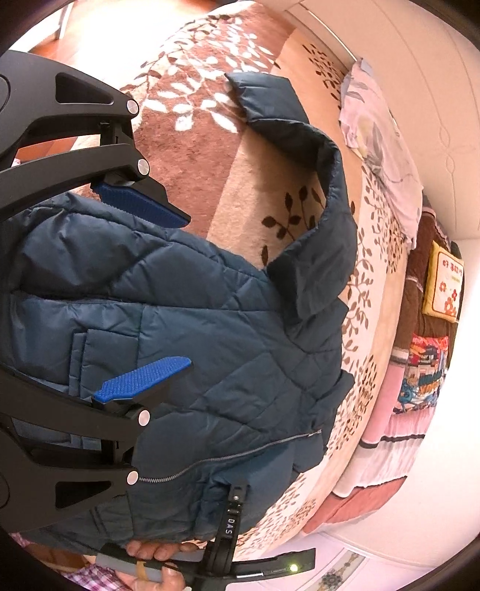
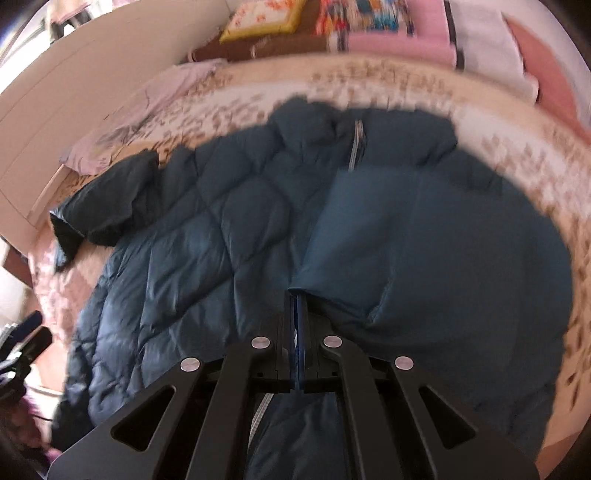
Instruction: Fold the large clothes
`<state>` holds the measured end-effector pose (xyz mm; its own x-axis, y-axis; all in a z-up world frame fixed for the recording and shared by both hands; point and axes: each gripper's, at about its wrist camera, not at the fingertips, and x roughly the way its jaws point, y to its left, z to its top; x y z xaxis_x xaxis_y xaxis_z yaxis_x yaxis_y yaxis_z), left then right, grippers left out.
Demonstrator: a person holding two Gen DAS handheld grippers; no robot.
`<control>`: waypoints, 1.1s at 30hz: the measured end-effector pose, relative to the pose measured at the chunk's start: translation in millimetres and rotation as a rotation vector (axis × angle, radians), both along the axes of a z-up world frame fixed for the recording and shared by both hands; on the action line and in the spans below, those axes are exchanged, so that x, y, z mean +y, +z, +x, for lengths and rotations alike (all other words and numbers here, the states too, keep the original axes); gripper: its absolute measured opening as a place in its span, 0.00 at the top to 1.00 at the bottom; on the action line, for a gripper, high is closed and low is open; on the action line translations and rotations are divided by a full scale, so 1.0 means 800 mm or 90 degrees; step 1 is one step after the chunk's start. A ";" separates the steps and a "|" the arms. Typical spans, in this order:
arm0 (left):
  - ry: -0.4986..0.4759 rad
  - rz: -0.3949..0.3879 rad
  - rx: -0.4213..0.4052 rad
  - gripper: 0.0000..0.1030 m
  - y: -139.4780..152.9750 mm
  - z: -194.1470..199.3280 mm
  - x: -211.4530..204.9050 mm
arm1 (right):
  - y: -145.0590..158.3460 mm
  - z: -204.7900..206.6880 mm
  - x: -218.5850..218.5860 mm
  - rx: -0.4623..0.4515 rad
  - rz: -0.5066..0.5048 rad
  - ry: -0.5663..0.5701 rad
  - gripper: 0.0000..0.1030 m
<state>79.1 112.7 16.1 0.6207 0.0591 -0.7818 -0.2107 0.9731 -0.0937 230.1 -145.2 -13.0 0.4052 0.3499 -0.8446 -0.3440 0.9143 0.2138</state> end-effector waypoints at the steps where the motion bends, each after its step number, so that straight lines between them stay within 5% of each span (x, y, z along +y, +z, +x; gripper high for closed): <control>1: -0.001 0.001 0.001 0.30 0.000 0.000 0.000 | -0.001 0.001 -0.006 0.019 0.020 -0.004 0.97; 4: 0.001 0.001 0.002 0.30 -0.001 0.002 0.001 | 0.008 -0.002 -0.029 0.046 0.077 -0.012 0.88; 8: -0.011 -0.004 0.002 0.30 0.001 0.008 -0.008 | 0.038 -0.024 -0.072 -0.005 0.130 -0.036 0.38; 16: -0.162 -0.007 -0.031 0.30 0.032 0.061 -0.110 | 0.045 -0.050 -0.152 -0.023 0.168 -0.141 0.38; 21: -0.290 0.045 -0.045 0.30 0.044 0.097 -0.208 | 0.025 -0.068 -0.195 -0.009 0.154 -0.207 0.38; 26: -0.365 0.178 -0.052 0.30 0.033 0.126 -0.301 | 0.017 -0.073 -0.217 -0.016 0.087 -0.240 0.38; 33: -0.467 0.349 -0.056 0.30 0.000 0.149 -0.388 | 0.011 -0.077 -0.236 -0.027 0.073 -0.249 0.38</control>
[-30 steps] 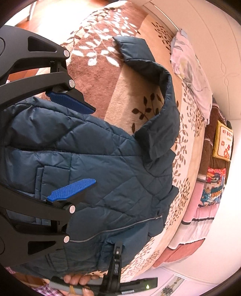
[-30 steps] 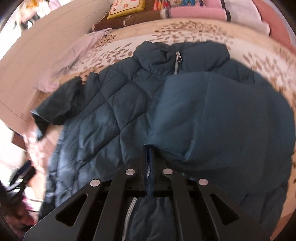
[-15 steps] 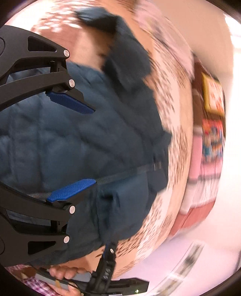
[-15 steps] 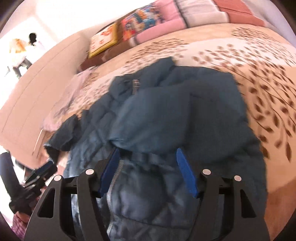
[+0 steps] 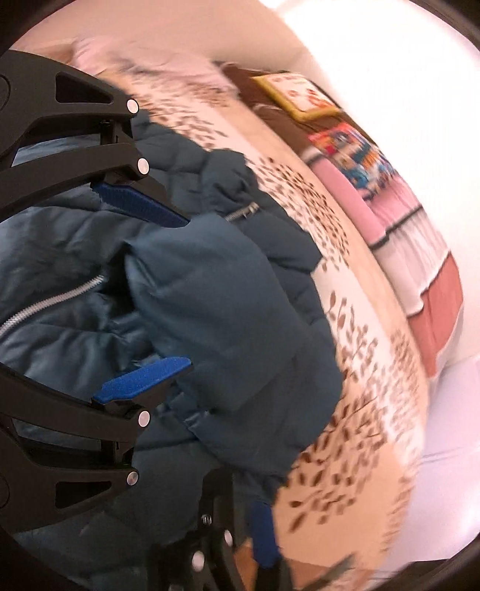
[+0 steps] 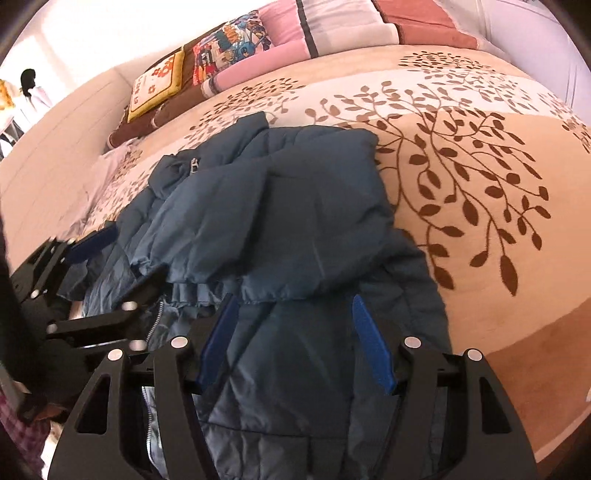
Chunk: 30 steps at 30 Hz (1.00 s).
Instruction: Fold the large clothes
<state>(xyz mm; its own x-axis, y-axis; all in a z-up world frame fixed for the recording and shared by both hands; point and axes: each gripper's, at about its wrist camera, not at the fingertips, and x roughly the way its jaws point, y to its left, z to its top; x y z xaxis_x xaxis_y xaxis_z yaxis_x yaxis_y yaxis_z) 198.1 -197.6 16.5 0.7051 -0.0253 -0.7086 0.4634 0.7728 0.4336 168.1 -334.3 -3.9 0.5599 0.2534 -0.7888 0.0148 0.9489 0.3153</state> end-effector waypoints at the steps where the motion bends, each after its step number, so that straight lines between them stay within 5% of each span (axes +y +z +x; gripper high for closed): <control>1: -0.002 0.018 0.005 0.39 -0.006 0.006 -0.006 | -0.001 0.000 -0.002 0.001 -0.001 -0.002 0.38; 2: -0.002 0.024 0.010 0.48 -0.010 0.011 -0.010 | -0.002 0.001 -0.003 0.003 0.000 -0.005 0.38; 4: 0.015 0.026 0.039 0.83 -0.016 0.025 -0.010 | -0.002 0.001 -0.004 0.002 0.004 -0.008 0.38; 7: 0.058 -0.027 0.046 0.95 -0.008 0.032 0.009 | -0.002 -0.001 -0.006 0.001 0.005 -0.010 0.38; 17: 0.218 -0.230 0.052 0.98 0.032 0.025 0.141 | 0.005 -0.005 0.011 0.001 -0.005 0.000 0.38; 28: 0.402 -0.312 0.142 0.98 -0.042 0.045 0.278 | 0.001 0.000 0.056 0.010 -0.028 0.050 0.38; 30: 0.421 -0.327 0.158 0.87 -0.052 0.042 0.288 | 0.000 0.002 0.062 0.013 -0.030 0.056 0.38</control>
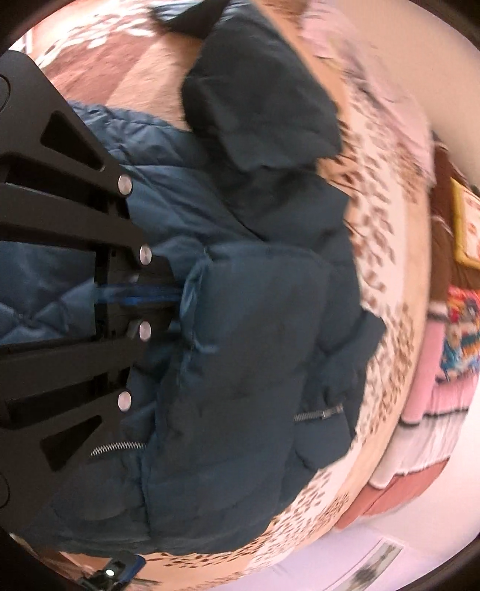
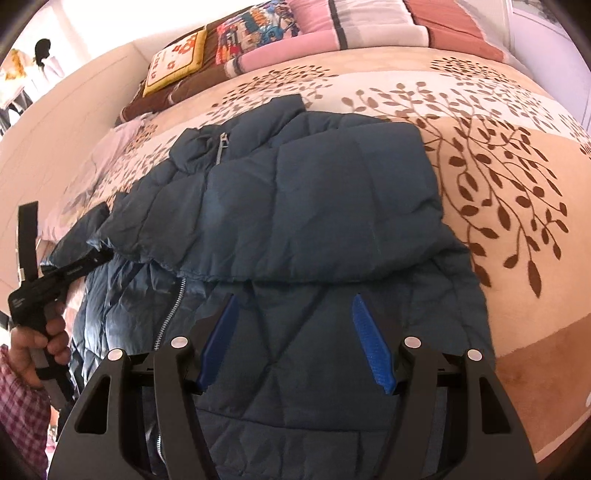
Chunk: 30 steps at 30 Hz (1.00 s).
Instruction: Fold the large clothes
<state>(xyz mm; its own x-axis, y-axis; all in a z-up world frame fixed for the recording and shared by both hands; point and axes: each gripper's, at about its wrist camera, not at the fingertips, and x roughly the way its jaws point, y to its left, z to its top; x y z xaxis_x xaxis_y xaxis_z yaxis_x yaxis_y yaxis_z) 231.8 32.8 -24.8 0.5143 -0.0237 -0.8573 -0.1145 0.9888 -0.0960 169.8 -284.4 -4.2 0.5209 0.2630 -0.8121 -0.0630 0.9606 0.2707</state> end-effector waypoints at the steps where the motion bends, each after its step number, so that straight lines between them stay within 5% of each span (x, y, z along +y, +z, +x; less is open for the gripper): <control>1: 0.009 -0.007 0.003 0.73 -0.003 -0.002 0.006 | -0.001 0.001 0.004 0.001 -0.002 0.004 0.38; 3: 0.031 -0.008 -0.007 0.56 -0.004 -0.014 0.021 | -0.001 0.000 0.009 0.003 -0.005 0.009 0.38; 14: 0.171 -0.107 -0.060 0.42 0.022 -0.092 0.149 | 0.007 -0.002 0.049 -0.008 -0.011 0.057 0.38; 25: 0.451 -0.406 -0.146 0.28 0.013 -0.132 0.321 | 0.009 -0.006 0.129 -0.005 -0.044 0.135 0.39; 30: 0.516 -0.481 -0.140 0.28 -0.015 -0.111 0.353 | 0.010 -0.009 0.143 -0.002 -0.060 0.140 0.39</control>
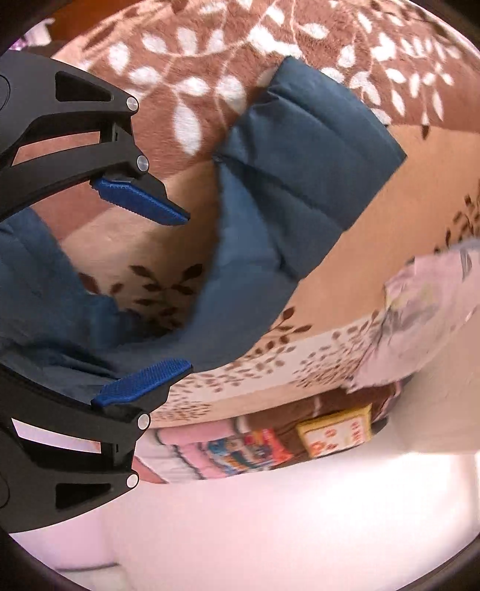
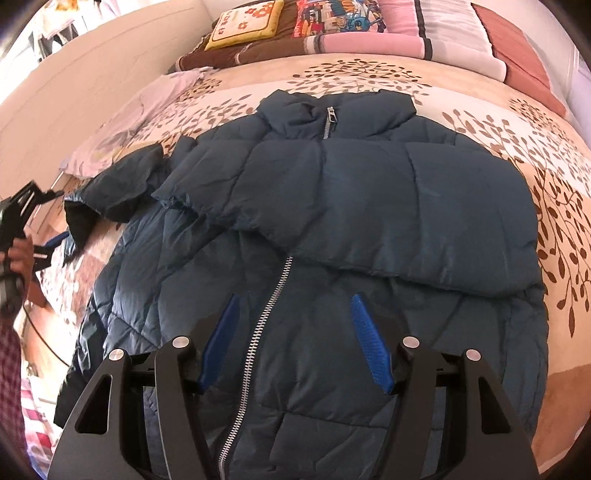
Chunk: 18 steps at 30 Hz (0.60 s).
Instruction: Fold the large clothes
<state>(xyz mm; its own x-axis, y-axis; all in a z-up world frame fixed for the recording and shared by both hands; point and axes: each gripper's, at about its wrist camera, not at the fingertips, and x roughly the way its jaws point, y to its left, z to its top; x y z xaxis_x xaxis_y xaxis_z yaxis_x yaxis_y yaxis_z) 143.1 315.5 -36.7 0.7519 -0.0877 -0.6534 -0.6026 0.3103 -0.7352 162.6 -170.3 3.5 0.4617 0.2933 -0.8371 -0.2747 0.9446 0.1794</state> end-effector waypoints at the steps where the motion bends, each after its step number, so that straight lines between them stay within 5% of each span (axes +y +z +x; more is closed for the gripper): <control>1: 0.007 -0.019 0.007 0.28 -0.009 0.007 0.005 | 0.001 0.000 0.001 0.000 -0.003 -0.002 0.39; 5: 0.039 -0.074 0.019 0.29 -0.038 0.019 0.022 | 0.003 0.001 -0.002 -0.001 -0.009 -0.010 0.39; 7: 0.056 -0.066 0.017 0.50 -0.042 0.022 0.026 | 0.005 0.002 -0.003 0.000 -0.009 -0.017 0.39; 10: 0.040 -0.010 0.015 0.84 -0.031 0.029 0.025 | 0.008 0.004 -0.010 0.002 0.004 -0.027 0.40; 18: 0.028 0.179 0.017 0.93 0.033 0.022 0.010 | 0.011 0.006 -0.043 0.025 0.073 -0.070 0.41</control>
<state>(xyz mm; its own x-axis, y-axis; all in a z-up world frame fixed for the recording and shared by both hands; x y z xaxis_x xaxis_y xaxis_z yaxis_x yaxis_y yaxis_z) 160.6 323.9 -10.0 0.7335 0.1315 -0.6668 -0.6377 0.4726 -0.6083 167.2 -204.9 12.1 0.4636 0.3377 -0.8192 -0.1618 0.9413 0.2964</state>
